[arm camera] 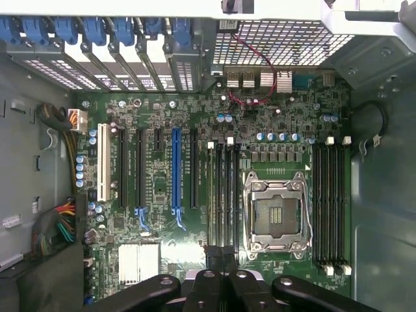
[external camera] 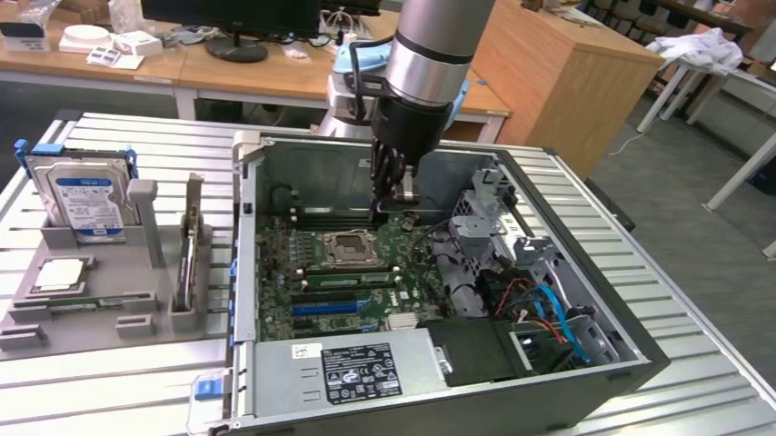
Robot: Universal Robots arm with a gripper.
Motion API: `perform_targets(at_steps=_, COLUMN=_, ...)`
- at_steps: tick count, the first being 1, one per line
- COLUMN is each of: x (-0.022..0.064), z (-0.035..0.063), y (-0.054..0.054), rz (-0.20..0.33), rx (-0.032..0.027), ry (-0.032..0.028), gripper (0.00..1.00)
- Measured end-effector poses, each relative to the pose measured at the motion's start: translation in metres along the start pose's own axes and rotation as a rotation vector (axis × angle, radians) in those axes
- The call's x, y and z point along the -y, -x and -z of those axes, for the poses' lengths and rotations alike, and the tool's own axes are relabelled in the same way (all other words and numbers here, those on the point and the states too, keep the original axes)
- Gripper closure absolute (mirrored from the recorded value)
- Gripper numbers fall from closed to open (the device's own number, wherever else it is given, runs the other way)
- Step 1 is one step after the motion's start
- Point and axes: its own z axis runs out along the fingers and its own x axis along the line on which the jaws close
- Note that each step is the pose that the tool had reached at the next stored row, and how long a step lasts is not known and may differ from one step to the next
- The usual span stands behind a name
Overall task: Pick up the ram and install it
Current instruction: 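Press down the ram until it locks into place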
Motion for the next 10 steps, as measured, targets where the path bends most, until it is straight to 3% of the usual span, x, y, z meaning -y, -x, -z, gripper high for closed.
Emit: perform_targets(at_steps=10, x=0.0000, z=0.0000, y=0.0000, rz=0.000, rx=0.0000, ry=0.0000, gripper=0.89)
